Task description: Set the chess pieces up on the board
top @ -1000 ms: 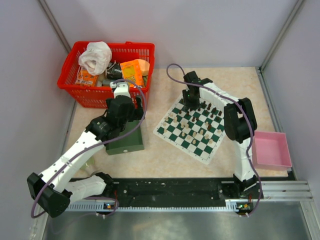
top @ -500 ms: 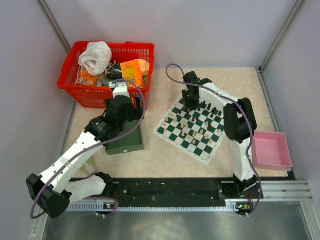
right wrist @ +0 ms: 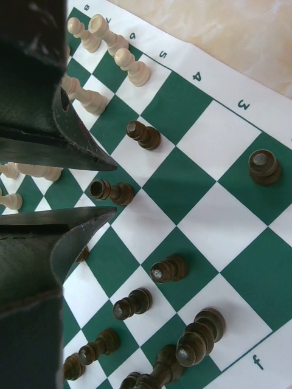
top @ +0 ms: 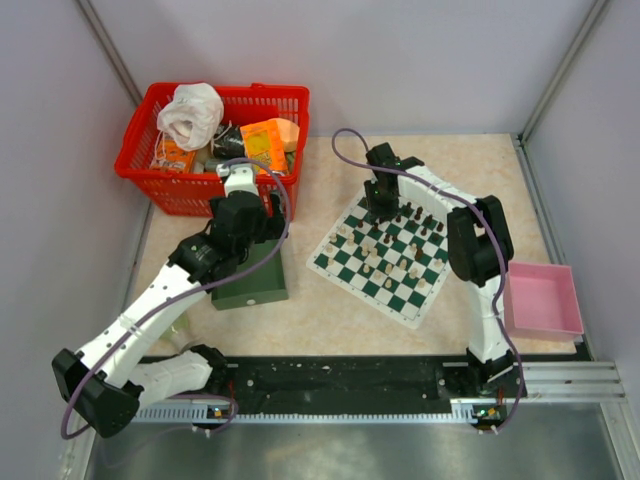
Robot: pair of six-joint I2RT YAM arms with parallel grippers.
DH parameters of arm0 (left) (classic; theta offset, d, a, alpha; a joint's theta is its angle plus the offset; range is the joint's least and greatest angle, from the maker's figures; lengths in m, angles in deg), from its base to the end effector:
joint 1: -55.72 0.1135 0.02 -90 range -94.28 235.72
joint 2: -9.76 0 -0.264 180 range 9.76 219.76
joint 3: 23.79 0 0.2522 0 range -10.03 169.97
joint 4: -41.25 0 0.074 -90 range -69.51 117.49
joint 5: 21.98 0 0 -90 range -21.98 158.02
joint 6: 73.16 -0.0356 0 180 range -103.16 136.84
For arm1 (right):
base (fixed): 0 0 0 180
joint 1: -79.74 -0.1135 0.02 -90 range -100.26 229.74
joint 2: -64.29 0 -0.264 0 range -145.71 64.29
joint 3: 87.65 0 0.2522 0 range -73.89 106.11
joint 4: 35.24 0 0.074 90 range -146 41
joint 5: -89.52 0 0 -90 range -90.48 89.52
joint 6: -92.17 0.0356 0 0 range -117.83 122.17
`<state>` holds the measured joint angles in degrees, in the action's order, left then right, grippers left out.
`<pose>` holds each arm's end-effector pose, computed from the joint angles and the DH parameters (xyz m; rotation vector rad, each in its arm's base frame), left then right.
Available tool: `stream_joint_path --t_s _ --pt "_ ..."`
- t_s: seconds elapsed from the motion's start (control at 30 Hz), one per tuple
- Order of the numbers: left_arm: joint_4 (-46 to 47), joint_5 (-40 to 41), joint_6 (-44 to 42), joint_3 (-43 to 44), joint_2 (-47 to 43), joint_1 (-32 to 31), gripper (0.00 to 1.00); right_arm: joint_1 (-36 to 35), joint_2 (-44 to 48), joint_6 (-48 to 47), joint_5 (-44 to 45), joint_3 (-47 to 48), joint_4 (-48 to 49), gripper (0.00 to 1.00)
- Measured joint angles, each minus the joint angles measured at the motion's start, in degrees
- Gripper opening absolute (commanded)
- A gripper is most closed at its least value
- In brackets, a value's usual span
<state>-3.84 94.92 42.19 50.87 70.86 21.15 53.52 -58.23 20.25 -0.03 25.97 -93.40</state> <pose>0.1967 -0.1159 0.3485 -0.1083 2.0564 -0.1476 0.4072 0.2002 0.1962 -0.1938 2.7540 0.2012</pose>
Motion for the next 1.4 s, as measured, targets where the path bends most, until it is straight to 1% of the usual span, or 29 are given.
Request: stream_joint_path --t_s 0.27,0.33,0.5,0.53,0.7,0.77,1.0,1.1,1.27,1.4 --pt "0.04 0.00 0.00 0.00 -0.26 0.00 0.99 -0.04 -0.02 0.00 0.17 0.00 -0.39 0.29" --pt "0.02 0.00 0.00 0.00 -0.26 0.00 0.99 -0.04 -0.02 0.00 0.17 -0.02 -0.59 0.24" --pt "0.02 -0.02 0.00 0.00 -0.28 0.04 0.99 -0.04 -0.02 -0.07 0.17 -0.02 -0.72 0.24" --pt "0.02 0.00 0.00 0.00 -0.33 0.04 0.99 -0.04 -0.02 -0.04 0.17 -0.02 -0.74 0.20" --pt "0.04 0.02 0.00 -0.04 -0.74 0.11 0.99 -0.04 -0.02 -0.11 0.15 -0.02 -1.09 0.18" --pt "0.02 0.02 0.00 -0.11 -0.85 0.11 0.99 -0.04 -0.02 -0.11 0.17 -0.02 -1.11 0.15" --pt "0.04 0.04 0.00 -0.28 -1.01 0.26 0.99 -0.04 -0.02 -0.09 0.42 0.52 -1.79 0.15" --pt "0.04 0.04 0.00 -0.28 -1.01 0.33 0.99 -0.07 -0.02 -0.07 0.72 2.23 -2.58 0.15" --pt "0.04 0.20 0.00 -0.31 -1.01 0.42 0.99 -0.17 -0.02 -0.09 1.68 7.69 -3.74 0.15" --pt "0.04 0.33 -0.04 -0.31 -1.09 0.55 0.99 -0.11 -1.14 -0.09 2.86 14.49 -4.92 0.15"
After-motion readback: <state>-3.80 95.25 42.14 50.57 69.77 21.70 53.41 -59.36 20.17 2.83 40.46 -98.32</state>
